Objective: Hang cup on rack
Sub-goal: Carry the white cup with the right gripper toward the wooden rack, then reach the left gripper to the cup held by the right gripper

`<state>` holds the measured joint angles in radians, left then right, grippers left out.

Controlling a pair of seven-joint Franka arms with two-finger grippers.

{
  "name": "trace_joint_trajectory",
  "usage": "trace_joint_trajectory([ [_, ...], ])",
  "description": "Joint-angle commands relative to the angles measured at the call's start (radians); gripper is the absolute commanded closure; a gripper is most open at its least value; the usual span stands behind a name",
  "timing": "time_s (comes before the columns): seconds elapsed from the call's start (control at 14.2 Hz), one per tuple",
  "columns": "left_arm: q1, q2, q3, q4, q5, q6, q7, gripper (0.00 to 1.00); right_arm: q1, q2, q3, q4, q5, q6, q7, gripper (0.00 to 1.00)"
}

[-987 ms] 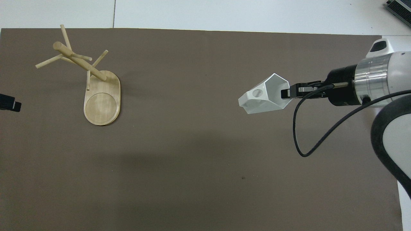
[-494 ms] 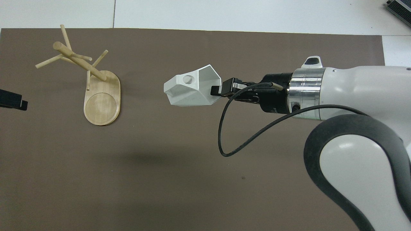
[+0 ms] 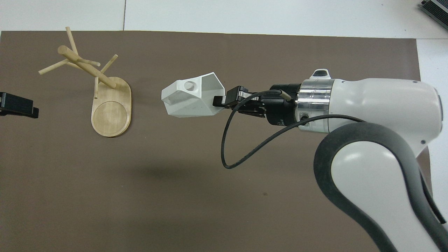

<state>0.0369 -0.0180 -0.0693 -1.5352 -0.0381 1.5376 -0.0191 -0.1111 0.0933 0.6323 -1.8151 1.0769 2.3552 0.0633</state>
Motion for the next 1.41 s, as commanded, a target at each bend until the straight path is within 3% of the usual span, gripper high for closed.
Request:
trace_joint_trajectory([
  [0.0,-0.011,-0.034,0.005,-0.048,-0.013,0.045,0.022,0.00,-0.010,0.035,0.053,0.002,0.028,0.074,-0.002,1.00],
  [0.21,-0.011,-0.034,0.003,-0.059,-0.045,0.085,0.169,0.00,0.011,0.071,0.086,0.003,0.026,0.145,-0.002,1.00],
  [0.49,-0.009,-0.039,0.003,-0.082,-0.085,0.124,0.508,0.00,0.025,0.082,0.086,0.003,0.028,0.165,0.003,1.00],
  [0.71,0.012,-0.063,0.015,-0.173,-0.199,0.205,0.756,0.00,0.027,0.083,0.086,0.008,0.026,0.167,0.007,1.00],
  [0.99,0.040,-0.063,0.017,-0.229,-0.298,0.188,1.117,0.00,0.039,0.095,0.086,0.017,0.054,0.196,0.010,1.00],
  [1.34,0.011,-0.054,0.014,-0.249,-0.387,0.200,1.420,0.00,0.057,0.109,0.093,0.046,0.086,0.229,0.012,1.00],
])
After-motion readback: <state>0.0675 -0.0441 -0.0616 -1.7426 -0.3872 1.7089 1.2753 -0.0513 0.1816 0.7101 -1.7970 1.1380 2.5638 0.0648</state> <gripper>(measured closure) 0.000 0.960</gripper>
